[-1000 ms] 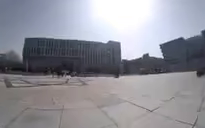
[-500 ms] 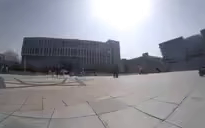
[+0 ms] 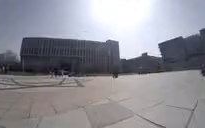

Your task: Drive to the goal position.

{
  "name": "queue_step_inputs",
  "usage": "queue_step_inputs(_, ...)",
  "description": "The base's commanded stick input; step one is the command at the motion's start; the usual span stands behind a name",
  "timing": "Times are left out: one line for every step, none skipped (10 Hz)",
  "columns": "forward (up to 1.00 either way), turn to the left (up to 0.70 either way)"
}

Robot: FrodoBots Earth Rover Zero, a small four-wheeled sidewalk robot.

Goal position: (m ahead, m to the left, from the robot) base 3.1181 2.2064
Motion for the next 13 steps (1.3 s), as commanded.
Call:
queue_step_inputs(0.70,-0.02)
queue_step_inputs(0.70,-0.02)
queue_step_inputs(0.70,-0.02)
queue_step_inputs(0.70,-0.01)
queue_step_inputs(0.70,0.12)
queue_step_inputs(0.70,0.35)
queue_step_inputs(0.70,0.35)
queue_step_inputs(0.70,0.35)
queue_step_inputs(0.70,0.35)
queue_step_inputs(0.70,0.35)
queue_step_inputs(0.70,0.35)
queue_step_inputs(0.70,0.35)
queue_step_inputs(0.70,0.35)
